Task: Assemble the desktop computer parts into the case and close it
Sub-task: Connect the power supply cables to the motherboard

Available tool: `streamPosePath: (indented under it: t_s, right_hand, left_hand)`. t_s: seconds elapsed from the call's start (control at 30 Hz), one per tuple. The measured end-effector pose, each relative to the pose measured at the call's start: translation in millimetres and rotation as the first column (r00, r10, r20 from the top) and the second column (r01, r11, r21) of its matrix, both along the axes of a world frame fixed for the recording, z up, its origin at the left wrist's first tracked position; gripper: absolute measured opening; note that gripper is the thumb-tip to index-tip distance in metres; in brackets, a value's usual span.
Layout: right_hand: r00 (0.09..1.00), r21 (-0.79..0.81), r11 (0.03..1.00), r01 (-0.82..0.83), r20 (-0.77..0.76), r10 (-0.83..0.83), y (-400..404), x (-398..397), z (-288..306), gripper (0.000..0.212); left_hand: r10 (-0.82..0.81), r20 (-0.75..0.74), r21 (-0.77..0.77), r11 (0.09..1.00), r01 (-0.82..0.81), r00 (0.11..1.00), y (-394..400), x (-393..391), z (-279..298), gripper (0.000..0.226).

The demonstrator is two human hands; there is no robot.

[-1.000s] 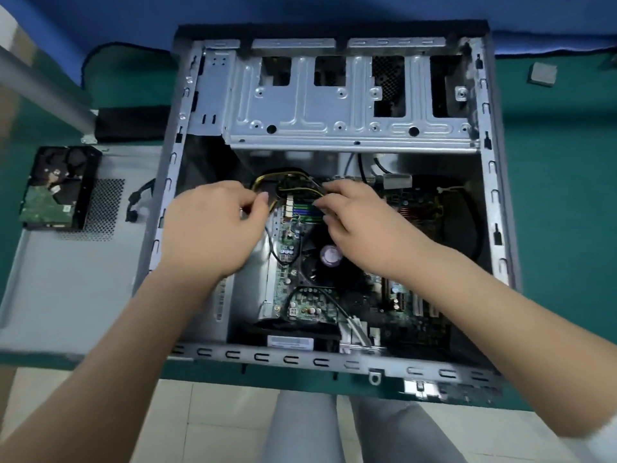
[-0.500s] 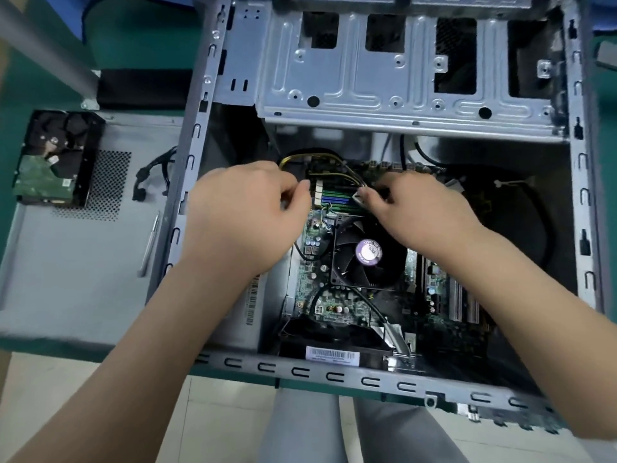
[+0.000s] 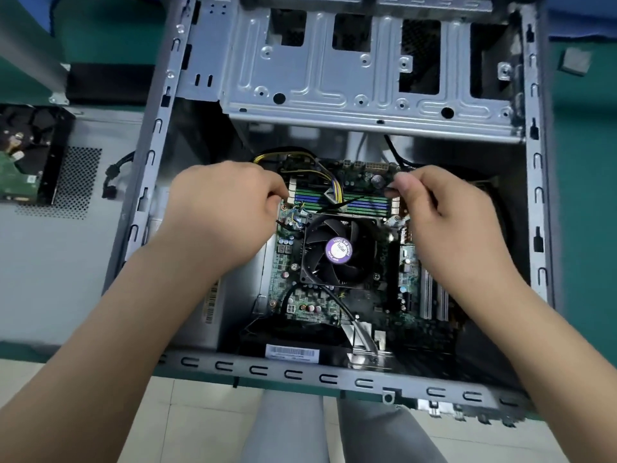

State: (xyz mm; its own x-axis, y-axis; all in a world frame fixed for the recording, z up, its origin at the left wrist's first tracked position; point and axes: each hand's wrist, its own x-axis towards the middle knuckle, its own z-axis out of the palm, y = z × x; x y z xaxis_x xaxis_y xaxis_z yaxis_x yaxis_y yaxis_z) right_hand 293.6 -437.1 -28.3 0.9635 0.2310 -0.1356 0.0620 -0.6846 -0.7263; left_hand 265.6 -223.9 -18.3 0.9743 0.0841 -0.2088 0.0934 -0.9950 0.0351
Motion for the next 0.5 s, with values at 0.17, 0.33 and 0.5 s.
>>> streamPosePath:
  t_s: [0.17, 0.33, 0.5]
  right_hand:
    - [0.988, 0.027, 0.997, -0.073, -0.137, 0.076, 3, -7, -12, 0.013]
    - [0.936, -0.240, 0.915, -0.325, -0.219, 0.275, 4, -10, -24, 0.074]
    - [0.945, -0.260, 0.912, -0.317, -0.163, 0.282, 1, -8, -26, 0.069]
  left_hand:
    - [-0.040, -0.119, 0.083, 0.995, 0.050, 0.992, -5, 11, -5, 0.025]
    - [-0.040, -0.146, 0.151, 0.987, 0.062, 0.989, -13, 30, -13, 0.032]
    - [-0.167, -0.099, 0.105, 0.979, 0.177, 0.981, -26, 45, -22, 0.030]
